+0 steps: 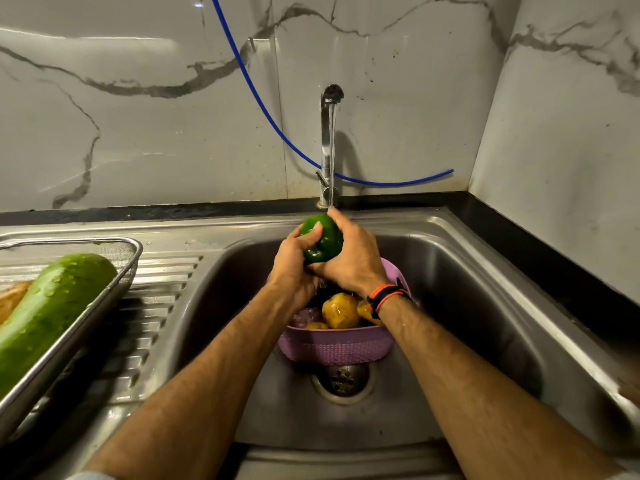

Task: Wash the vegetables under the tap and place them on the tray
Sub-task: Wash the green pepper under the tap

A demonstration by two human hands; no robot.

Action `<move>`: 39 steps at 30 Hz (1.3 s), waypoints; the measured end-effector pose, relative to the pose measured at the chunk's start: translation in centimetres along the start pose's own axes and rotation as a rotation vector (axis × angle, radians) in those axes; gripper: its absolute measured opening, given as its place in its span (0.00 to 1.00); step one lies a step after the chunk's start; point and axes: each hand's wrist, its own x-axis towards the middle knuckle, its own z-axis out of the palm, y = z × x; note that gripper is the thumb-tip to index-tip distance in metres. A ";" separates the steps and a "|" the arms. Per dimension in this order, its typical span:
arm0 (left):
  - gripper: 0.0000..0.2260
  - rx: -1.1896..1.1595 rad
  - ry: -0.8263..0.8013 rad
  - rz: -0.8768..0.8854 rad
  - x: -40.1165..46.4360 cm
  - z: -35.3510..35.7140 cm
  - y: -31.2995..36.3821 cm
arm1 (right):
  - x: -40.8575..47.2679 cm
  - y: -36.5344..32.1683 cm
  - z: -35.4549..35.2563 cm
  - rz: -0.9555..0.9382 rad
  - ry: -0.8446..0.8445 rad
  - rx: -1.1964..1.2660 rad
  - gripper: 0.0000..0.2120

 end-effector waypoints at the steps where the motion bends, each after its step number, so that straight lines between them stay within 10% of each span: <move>1: 0.17 -0.025 0.029 0.004 0.2 0.0 -0.1 | -0.1 0.0 0.1 -0.004 0.028 0.003 0.47; 27: 0.16 -0.008 0.103 -0.039 0.6 0.1 -0.1 | -0.3 0.0 0.1 -0.024 0.103 0.045 0.38; 39: 0.32 -0.066 0.192 -0.010 1.1 0.9 -0.4 | -0.5 0.0 0.3 -0.044 0.260 -0.040 0.27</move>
